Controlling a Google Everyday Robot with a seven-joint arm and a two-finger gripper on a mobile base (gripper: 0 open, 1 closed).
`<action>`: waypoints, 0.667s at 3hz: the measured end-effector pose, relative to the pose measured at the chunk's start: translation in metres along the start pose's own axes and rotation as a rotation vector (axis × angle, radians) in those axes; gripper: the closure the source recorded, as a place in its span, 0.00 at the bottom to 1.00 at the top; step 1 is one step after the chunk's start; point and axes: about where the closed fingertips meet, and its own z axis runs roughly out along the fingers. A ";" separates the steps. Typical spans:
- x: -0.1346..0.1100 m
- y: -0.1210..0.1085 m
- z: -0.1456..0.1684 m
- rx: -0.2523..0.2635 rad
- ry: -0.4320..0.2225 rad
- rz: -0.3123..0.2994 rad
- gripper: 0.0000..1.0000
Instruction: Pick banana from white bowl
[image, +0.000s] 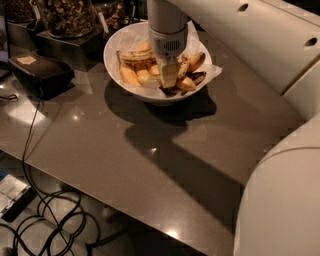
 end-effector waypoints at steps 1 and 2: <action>0.002 0.001 -0.002 0.006 0.001 0.018 1.00; 0.002 -0.001 -0.003 0.022 -0.012 0.021 1.00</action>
Offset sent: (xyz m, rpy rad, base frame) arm -0.0046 -0.0046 0.0063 0.0245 -0.0132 -0.0176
